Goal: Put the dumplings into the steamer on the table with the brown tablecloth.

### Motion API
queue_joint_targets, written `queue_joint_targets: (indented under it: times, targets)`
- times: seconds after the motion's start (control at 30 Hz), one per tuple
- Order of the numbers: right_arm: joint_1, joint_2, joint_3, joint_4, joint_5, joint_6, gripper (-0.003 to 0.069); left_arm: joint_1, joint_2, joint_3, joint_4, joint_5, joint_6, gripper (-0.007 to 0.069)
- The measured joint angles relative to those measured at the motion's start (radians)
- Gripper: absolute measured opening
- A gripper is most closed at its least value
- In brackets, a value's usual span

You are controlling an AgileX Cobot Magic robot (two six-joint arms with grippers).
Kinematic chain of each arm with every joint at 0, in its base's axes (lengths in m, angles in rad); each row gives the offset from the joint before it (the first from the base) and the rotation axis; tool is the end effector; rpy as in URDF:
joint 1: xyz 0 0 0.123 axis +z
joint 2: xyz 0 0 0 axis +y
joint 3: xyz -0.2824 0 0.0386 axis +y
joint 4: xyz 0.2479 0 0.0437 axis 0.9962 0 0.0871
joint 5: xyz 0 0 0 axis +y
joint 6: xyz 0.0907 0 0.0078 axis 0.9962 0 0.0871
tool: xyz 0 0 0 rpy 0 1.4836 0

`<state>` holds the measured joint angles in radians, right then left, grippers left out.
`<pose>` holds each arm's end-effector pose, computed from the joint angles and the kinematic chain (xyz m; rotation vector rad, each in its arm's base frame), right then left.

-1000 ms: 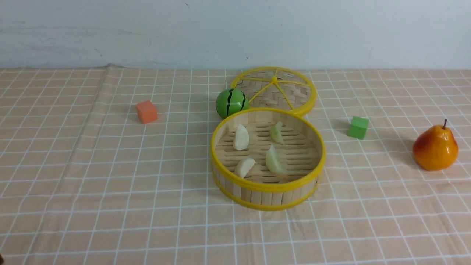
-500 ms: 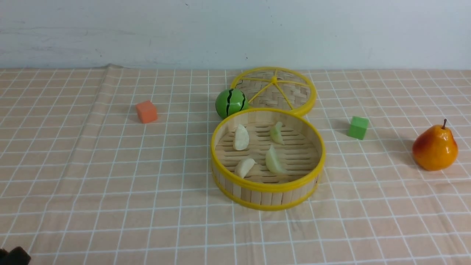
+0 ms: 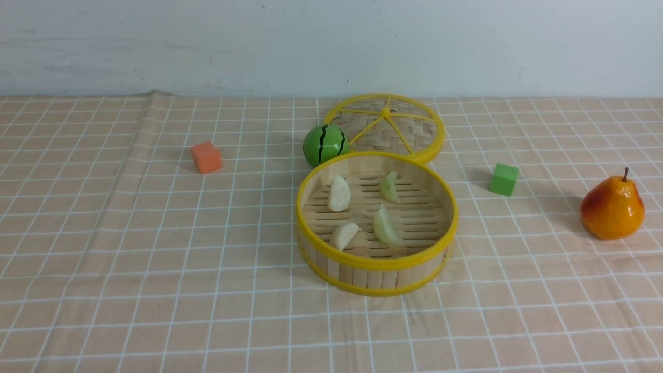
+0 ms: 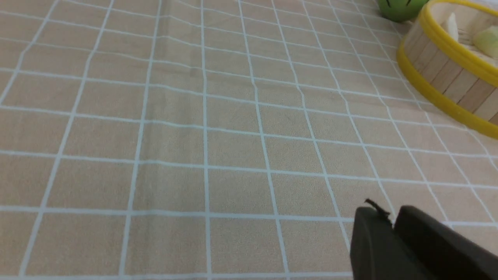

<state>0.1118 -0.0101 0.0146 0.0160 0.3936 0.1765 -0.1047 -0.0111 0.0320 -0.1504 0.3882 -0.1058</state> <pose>0.0516 0.0064 0.1734 0.0708 1.8859 0.2134 0.0514 -0.0106 0.1684 -0.0943 1.8964 -0.2921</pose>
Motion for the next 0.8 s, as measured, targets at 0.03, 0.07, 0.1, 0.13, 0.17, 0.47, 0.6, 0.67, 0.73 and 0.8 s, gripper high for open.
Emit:
queue_joint_targets:
  times: [0.03,0.07,0.1,0.13,0.17,0.47,0.6,0.67,0.73,0.8]
  targets:
    - [0.000,0.000,0.000,0.000,0.000,0.000,0.0062,0.000,0.000,0.000,-0.001,0.000,0.018,0.0006]
    - [0.000,0.000,0.000,0.000,0.000,0.000,0.0064,0.000,0.000,0.000,-0.001,0.000,0.043,-0.0014]
    - [0.000,0.000,0.000,0.000,0.000,0.000,0.0066,0.000,0.000,0.000,-0.001,0.000,0.057,-0.0014]
    - [0.000,0.000,0.000,0.000,0.000,0.000,0.0069,0.000,0.000,0.000,-0.001,0.000,0.069,-0.0014]
    - [0.000,0.000,0.000,0.000,0.000,0.000,0.0071,0.000,0.000,0.000,-0.001,0.000,0.073,-0.0014]
    - [0.000,0.000,0.000,0.000,0.000,0.000,0.0083,0.000,0.000,0.000,-0.002,0.008,0.075,-0.0014]
    - [0.000,0.000,0.000,0.000,0.000,0.000,0.0090,0.000,0.000,0.000,-0.002,0.008,0.076,-0.0014]
    - [0.000,0.000,0.000,0.000,0.000,0.000,0.0092,0.000,0.000,0.000,-0.002,0.008,0.076,-0.0014]
    - [0.000,0.000,0.000,0.000,0.001,0.000,0.0095,0.000,0.000,0.000,-0.002,0.009,0.077,-0.0014]
    - [0.000,0.000,0.000,0.000,0.001,0.000,0.0097,0.000,0.000,0.000,-0.002,0.009,0.078,-0.0014]
